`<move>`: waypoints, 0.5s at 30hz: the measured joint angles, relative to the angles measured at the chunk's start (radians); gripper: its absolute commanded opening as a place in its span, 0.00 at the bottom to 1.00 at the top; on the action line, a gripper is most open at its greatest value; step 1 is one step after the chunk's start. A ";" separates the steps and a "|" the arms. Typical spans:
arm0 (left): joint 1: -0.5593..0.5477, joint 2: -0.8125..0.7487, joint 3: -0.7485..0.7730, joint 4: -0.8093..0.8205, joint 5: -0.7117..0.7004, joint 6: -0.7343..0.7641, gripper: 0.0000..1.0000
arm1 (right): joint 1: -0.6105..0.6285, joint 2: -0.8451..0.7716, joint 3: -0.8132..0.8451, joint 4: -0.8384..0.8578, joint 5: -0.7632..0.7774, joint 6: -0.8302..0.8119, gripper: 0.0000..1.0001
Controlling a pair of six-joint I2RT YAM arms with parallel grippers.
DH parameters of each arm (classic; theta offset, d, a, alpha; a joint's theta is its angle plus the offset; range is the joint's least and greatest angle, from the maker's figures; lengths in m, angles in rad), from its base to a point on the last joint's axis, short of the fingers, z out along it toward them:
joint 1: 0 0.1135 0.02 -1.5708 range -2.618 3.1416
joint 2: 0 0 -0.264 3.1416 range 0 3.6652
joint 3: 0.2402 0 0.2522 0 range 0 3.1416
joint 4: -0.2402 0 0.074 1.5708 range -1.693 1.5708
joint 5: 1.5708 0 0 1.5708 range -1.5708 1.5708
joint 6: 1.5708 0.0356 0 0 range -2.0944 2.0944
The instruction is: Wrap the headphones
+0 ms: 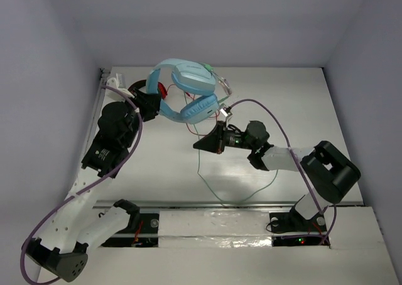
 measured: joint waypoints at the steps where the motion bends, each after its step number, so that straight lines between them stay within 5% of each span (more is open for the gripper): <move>1: 0.000 -0.008 -0.013 0.018 -0.021 -0.003 0.00 | 0.000 -0.016 -0.011 -0.020 0.012 -0.003 0.00; 15: 0.002 -0.055 -0.246 0.164 -0.325 -0.043 0.00 | 0.208 -0.336 0.109 -0.777 0.369 -0.234 0.00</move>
